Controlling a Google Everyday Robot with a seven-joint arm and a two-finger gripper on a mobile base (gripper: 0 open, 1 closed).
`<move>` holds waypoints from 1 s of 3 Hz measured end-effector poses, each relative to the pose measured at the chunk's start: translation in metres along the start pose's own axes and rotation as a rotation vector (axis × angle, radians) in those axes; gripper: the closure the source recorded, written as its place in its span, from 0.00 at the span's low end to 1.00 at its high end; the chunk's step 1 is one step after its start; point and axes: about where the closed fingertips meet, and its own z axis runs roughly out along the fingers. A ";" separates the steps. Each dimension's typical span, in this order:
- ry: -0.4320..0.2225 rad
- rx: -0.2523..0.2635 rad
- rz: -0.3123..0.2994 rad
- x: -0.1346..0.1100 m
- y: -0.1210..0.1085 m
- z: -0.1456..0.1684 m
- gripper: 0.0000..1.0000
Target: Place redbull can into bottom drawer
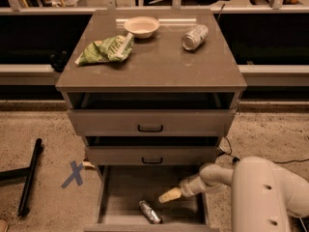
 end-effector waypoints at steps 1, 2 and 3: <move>-0.032 0.028 -0.012 0.005 0.009 -0.026 0.00; -0.068 0.063 -0.013 0.013 0.015 -0.054 0.00; -0.101 0.091 -0.004 0.024 0.015 -0.080 0.00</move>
Offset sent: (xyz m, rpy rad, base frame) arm -0.0376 -0.0606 0.0739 -0.0367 -0.1286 -0.1052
